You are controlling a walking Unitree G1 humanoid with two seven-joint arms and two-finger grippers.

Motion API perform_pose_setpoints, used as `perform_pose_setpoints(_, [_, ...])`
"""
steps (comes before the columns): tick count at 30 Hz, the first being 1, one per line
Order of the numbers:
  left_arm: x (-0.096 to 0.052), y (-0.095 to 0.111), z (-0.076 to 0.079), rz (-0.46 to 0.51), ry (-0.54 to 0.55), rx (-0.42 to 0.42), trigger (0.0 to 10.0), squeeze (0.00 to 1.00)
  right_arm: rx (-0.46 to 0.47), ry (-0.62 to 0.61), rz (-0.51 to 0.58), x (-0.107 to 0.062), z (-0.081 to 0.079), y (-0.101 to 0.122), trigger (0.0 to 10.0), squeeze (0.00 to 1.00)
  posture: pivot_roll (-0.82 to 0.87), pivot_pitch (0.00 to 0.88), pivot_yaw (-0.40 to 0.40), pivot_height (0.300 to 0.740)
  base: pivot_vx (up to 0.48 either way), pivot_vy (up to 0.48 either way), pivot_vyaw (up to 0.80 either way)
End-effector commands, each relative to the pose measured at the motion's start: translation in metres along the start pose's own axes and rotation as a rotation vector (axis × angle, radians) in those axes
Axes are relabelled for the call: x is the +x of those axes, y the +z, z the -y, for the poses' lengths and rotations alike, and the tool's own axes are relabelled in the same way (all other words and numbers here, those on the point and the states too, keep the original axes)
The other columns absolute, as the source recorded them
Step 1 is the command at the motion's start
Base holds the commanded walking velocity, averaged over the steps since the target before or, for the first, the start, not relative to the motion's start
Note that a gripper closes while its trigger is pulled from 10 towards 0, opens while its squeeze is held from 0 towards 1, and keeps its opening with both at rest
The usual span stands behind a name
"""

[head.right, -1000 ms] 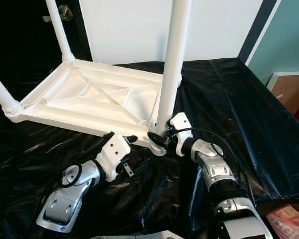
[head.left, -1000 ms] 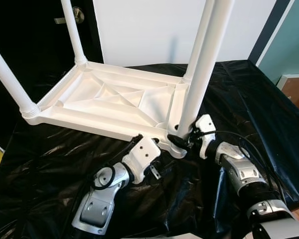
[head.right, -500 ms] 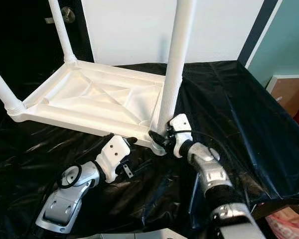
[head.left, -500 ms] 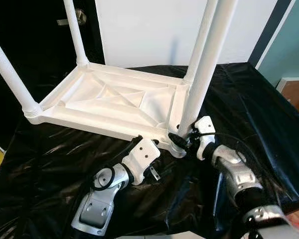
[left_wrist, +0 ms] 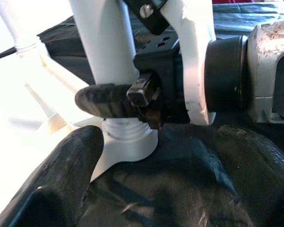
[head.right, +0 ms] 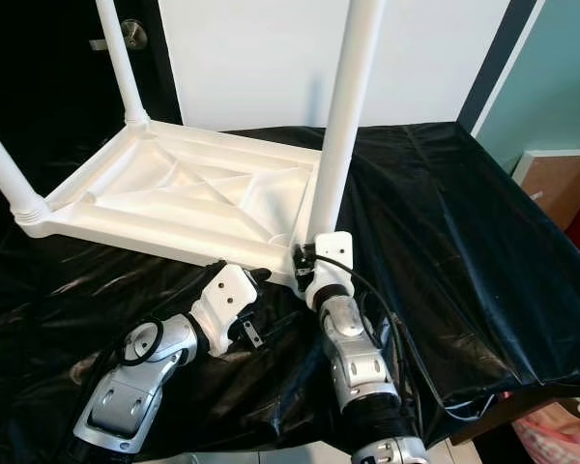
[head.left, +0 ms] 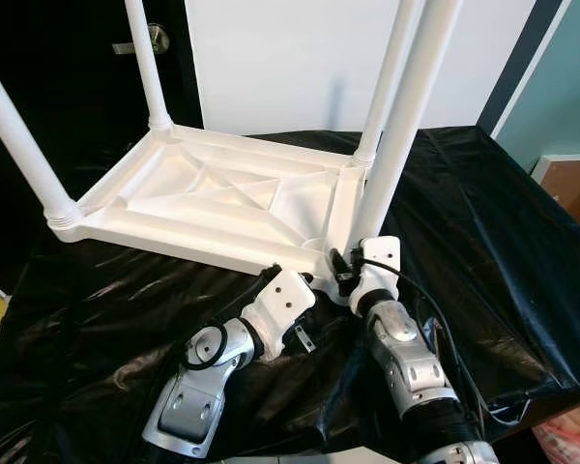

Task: Building children table

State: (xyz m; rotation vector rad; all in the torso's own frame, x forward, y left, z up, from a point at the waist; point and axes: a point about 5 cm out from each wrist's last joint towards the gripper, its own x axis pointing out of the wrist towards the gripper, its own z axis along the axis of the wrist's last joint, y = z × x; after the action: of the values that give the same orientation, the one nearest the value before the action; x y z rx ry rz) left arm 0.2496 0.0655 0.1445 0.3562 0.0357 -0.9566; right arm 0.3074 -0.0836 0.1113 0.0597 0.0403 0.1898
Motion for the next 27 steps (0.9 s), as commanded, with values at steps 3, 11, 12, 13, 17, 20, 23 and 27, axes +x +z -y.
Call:
perform_pose_setpoints(3, [0.004,0.0,0.0,-0.003,0.039,-0.002,10.0,0.0,-0.013,-0.012,-0.092,-0.006,-0.001,-0.016,10.0,0.0,0.04,0.007,-0.06,0.74,0.0,0.0,0.0])
perform_pose_setpoints(11, [0.003,0.0,-0.003,-0.003,0.057,-0.003,10.0,0.0,-0.009,0.003,-0.046,-0.005,-0.001,-0.005,10.0,1.0,0.05,0.012,-0.063,0.74,0.0,0.0,0.0])
perform_pose_setpoints(12, [0.004,0.001,-0.003,-0.001,0.059,-0.003,10.0,0.0,-0.013,0.033,-0.018,-0.006,0.002,0.001,10.0,1.0,0.05,0.014,-0.064,0.74,0.0,0.0,0.0])
perform_pose_setpoints(13, [0.004,0.001,-0.003,-0.001,0.059,-0.003,10.0,0.0,-0.013,0.033,-0.018,-0.006,0.002,0.001,10.0,1.0,0.05,0.014,-0.064,0.74,0.0,0.0,0.0])
perform_pose_setpoints(17, [0.003,0.001,-0.004,0.0,0.06,-0.003,10.0,0.0,-0.015,0.165,0.047,-0.007,0.014,0.013,10.0,1.0,0.04,0.02,-0.058,0.74,0.0,0.0,0.0])
perform_pose_setpoints(20, [0.003,0.001,-0.004,-0.001,0.058,-0.004,10.0,0.0,-0.024,0.22,0.057,-0.008,0.019,0.016,10.0,0.0,0.04,0.02,-0.057,0.74,0.0,0.0,0.0])
perform_pose_setpoints(23, [0.002,-0.001,-0.004,-0.008,0.049,0.002,10.0,0.0,-0.09,0.363,0.065,-0.009,0.037,0.021,10.0,0.0,0.03,0.022,-0.052,0.74,0.0,0.0,0.0])
perform_pose_setpoints(27, [0.003,0.002,-0.008,-0.002,0.046,0.01,10.0,0.0,-0.168,0.537,0.031,-0.004,0.054,0.026,10.0,0.0,0.03,0.021,-0.045,0.74,0.0,0.0,0.0])
